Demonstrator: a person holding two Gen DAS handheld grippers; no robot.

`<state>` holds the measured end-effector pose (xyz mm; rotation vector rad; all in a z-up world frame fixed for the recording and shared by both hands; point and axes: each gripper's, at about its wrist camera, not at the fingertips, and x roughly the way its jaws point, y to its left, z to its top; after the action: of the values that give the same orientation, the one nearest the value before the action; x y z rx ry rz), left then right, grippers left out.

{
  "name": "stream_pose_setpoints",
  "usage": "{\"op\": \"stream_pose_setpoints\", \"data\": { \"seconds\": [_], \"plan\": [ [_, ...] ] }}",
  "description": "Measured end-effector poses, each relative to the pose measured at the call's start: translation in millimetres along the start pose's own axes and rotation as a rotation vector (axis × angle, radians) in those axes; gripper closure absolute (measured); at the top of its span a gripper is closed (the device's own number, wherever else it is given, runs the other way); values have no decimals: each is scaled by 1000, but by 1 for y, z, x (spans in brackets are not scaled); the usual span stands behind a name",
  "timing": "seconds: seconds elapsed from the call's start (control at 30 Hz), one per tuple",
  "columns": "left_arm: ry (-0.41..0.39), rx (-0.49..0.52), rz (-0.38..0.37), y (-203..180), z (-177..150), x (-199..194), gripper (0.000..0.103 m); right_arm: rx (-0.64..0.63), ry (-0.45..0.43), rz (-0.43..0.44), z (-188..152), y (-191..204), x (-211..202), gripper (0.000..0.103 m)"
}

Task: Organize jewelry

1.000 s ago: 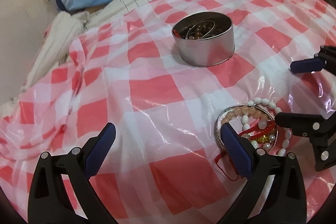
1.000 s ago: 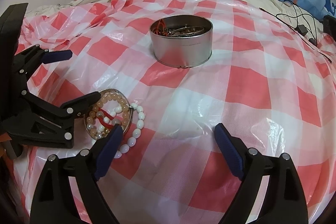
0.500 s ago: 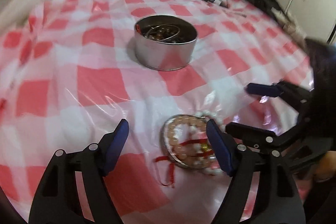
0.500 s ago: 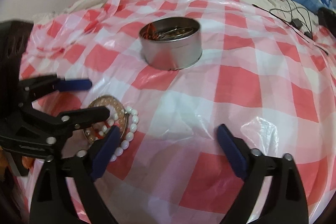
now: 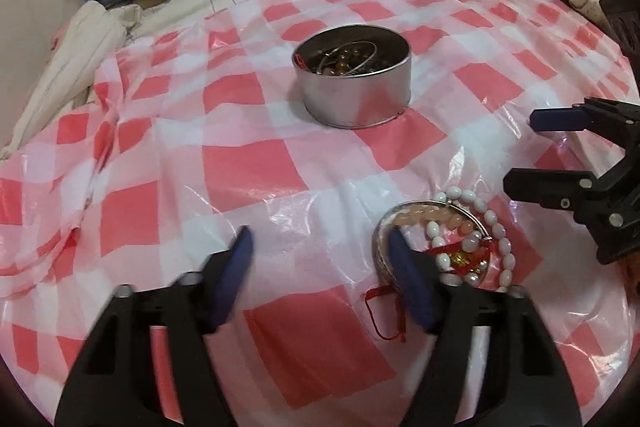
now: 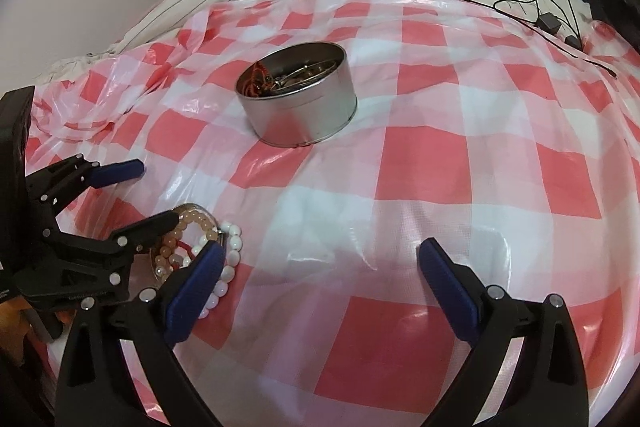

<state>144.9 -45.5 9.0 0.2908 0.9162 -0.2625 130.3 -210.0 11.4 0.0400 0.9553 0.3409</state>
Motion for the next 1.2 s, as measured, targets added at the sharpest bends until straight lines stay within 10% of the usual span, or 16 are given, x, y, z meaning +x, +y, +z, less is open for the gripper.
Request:
{"op": "stream_pose_setpoints", "data": {
  "seconds": [0.23, 0.37, 0.7, 1.03, 1.2],
  "plan": [
    [10, -17, -85, -2, 0, -1, 69, 1, 1, 1, 0, 0, 1, 9],
    [18, 14, -130, -14, -2, 0, 99, 1, 0, 1, 0, 1, 1, 9],
    [-85, -291, -350, 38, 0, -20, 101, -7, 3, 0, -1, 2, 2, 9],
    [-21, -290, -179, 45, -4, -1, 99, -204, -38, 154, -8, 47, -3, 12],
    [-5, -292, -171, 46, -5, 5, 99, -326, -3, 199, -15, 74, 3, 39]
  ]
}}
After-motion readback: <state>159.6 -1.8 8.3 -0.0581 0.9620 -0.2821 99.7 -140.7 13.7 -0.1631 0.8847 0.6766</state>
